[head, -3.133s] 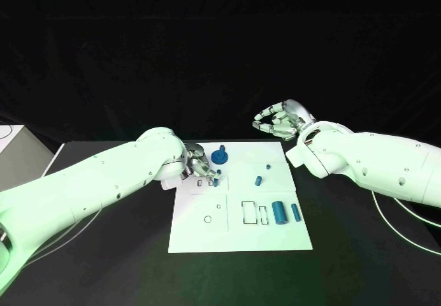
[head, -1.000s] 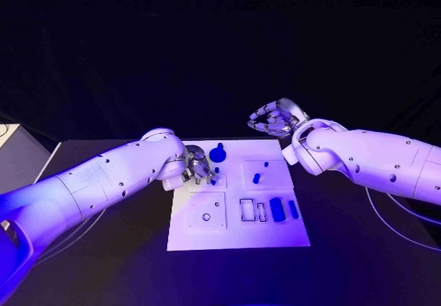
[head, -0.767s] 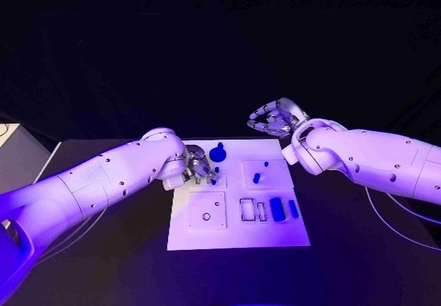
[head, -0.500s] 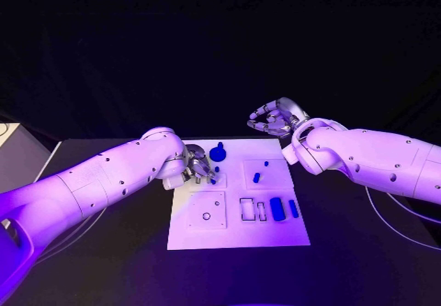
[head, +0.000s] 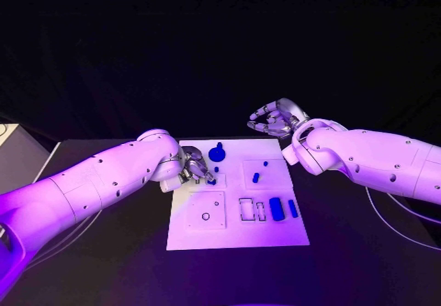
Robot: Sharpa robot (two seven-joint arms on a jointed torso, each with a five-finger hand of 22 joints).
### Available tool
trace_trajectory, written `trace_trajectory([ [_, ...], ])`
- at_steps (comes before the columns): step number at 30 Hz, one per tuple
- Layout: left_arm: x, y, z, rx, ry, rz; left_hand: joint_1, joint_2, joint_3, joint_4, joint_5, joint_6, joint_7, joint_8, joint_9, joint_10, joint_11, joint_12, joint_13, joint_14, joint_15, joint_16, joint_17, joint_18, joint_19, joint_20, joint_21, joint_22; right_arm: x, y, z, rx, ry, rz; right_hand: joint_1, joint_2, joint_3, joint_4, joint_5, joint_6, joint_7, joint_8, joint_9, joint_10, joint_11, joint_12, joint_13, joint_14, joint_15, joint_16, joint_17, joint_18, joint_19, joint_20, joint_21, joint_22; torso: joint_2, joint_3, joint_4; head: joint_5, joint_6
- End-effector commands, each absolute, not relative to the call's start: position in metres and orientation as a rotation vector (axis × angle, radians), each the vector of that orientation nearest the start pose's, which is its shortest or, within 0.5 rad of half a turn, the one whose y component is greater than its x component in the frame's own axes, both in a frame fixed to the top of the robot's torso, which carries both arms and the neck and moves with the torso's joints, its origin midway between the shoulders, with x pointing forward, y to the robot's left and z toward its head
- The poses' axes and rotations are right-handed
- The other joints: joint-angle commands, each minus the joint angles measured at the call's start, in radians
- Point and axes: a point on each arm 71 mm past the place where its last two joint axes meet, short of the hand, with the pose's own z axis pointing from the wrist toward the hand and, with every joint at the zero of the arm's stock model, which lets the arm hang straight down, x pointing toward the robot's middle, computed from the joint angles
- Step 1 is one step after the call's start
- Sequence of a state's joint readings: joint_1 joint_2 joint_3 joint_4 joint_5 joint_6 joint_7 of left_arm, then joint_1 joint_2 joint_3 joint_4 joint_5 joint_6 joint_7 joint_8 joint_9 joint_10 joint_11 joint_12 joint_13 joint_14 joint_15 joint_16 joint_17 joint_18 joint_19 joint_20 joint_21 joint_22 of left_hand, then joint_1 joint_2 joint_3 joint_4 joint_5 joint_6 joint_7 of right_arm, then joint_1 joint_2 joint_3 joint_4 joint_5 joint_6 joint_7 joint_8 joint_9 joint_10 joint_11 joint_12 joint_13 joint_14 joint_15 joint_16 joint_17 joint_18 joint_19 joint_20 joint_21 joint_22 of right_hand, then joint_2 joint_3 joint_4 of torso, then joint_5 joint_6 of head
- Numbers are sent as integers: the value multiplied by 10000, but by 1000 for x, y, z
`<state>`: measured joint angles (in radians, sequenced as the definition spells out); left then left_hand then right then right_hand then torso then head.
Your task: Assemble the parts on the task board
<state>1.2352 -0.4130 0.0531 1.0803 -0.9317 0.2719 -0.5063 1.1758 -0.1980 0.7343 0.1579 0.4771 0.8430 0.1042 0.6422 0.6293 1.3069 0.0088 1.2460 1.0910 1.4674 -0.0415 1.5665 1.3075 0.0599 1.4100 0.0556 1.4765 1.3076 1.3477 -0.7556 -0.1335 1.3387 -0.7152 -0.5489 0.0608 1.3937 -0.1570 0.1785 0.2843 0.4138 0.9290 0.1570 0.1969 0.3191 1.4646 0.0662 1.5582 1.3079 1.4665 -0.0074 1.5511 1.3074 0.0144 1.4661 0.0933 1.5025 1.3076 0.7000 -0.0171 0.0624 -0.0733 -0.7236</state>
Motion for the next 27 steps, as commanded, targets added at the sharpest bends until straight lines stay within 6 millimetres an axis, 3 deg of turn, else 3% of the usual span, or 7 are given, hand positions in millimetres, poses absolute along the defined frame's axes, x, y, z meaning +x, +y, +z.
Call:
trace_trajectory([
  [1,547,108,-207,-3272,23884,-6543,-140,-9,1439,-1496,147,239,-172,244,979,79,-9,59,25,1034,-87,43,2633,-73,93,5,58,435,538,-227,-146,4945,14865,8769,-43,-27,66,6,-41,-71,-14,-65,16,996,39,36,2563,920,23,5,2104,21,768,27,0,2195,5,-8,13,-20,11],
  [15,545,118,-205,-3539,23883,-6634,-541,-62,1499,-1642,687,463,-319,405,1274,325,-145,87,72,1034,-207,43,2633,-116,237,-78,145,628,538,-231,-148,4986,14852,8663,-48,-34,75,4,-41,-80,-12,-70,19,993,40,31,2560,918,24,2,2095,23,765,28,-7,2191,-14,10,17,36,-16],
  [23,546,123,-204,-2975,23504,-6007,-852,-52,1383,-1607,709,645,-511,692,1637,612,-310,175,157,1034,-336,43,2633,-154,360,-177,203,787,538,-234,-150,5043,14873,8580,-48,-34,75,4,-41,-80,-12,-70,19,993,40,31,2560,918,24,2,2095,23,765,28,-7,2191,-13,17,14,87,-31],
  [27,547,123,-202,-2815,23260,-5767,-918,-24,1338,-1584,698,719,-578,770,1743,759,-366,296,319,1034,-379,43,2633,-172,414,-214,229,858,538,-235,-151,5060,14883,8550,-48,-34,75,4,-41,-80,-12,-70,19,993,40,31,2560,918,24,2,2095,23,765,28,-7,2191,-14,1,23,95,-36],
])
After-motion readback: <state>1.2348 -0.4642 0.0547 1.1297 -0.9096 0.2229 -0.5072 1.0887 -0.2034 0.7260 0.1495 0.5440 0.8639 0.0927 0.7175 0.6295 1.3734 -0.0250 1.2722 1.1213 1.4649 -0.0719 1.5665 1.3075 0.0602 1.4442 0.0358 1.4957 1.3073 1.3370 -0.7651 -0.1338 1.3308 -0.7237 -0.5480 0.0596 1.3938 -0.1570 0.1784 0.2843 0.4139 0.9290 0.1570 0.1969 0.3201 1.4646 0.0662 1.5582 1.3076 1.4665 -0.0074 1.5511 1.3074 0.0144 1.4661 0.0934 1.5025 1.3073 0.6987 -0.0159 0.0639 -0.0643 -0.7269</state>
